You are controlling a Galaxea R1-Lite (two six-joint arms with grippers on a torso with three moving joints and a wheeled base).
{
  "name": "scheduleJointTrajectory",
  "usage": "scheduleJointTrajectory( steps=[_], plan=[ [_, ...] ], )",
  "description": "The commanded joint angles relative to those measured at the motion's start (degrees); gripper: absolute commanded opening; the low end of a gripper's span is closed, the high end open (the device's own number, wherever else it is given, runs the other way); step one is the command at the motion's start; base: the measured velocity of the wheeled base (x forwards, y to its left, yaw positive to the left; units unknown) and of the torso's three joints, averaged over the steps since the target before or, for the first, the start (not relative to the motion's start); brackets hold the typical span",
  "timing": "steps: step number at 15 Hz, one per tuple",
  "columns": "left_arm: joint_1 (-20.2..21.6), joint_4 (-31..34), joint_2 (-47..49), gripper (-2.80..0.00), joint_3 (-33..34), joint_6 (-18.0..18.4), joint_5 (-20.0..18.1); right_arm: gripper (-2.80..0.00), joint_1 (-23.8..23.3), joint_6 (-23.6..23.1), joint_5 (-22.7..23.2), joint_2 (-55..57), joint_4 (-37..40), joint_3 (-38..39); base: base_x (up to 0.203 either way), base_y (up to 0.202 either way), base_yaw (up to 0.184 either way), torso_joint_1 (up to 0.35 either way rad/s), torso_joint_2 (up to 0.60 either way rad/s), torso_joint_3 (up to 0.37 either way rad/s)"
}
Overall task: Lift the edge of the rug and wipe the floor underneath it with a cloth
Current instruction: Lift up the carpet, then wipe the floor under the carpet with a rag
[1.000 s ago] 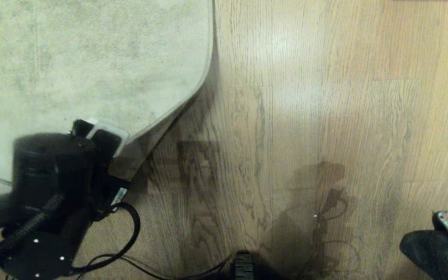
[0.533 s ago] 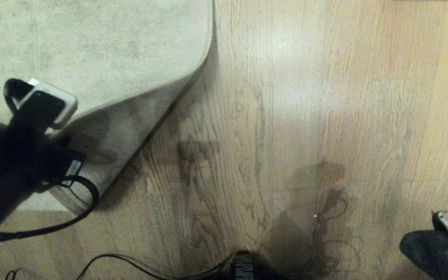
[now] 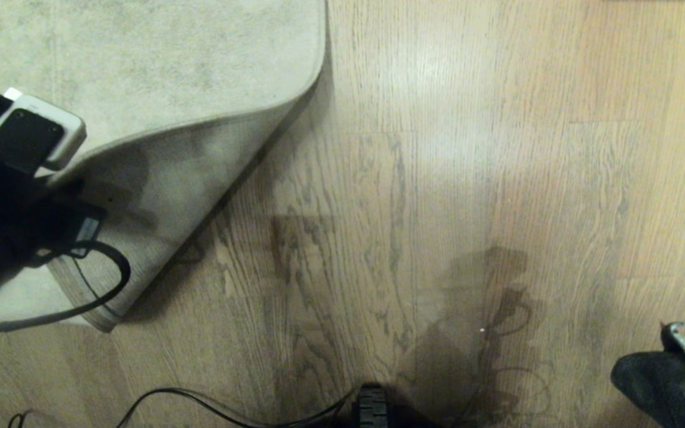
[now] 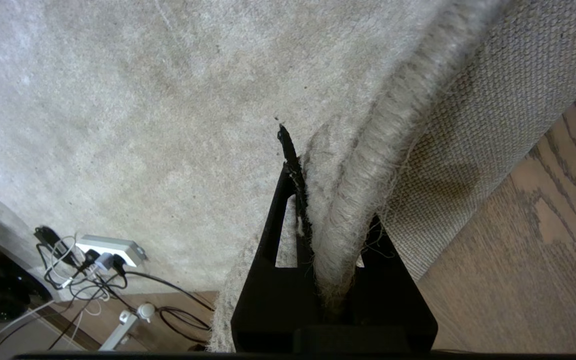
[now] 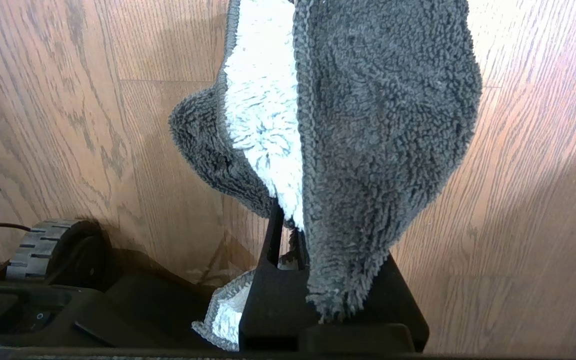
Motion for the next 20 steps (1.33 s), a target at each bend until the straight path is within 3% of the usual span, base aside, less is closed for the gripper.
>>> scheduleJointTrajectory(
  steps=[1, 15, 20],
  plan=[
    [0.06, -0.22, -0.04, -2.80, 0.03, 0.39, 0.23, -2.80, 0.01, -0.04, 0.02, 0.07, -0.06, 0.00, 0.000, 0.000, 0.000, 0.000, 0.00, 0.000],
    [0.15, -0.49, -0.64, -2.80, 2.05, -0.40, 0.23, -2.80, 0.01, -0.04, 0.02, 0.07, -0.06, 0.00, 0.000, 0.000, 0.000, 0.000, 0.00, 0.000],
    [1.54, -3.37, -0.38, -2.80, 3.48, -0.22, 0.13, -2.80, 0.01, -0.04, 0.02, 0.07, -0.03, 0.00, 0.000, 0.000, 0.000, 0.000, 0.00, 0.000]
  ],
)
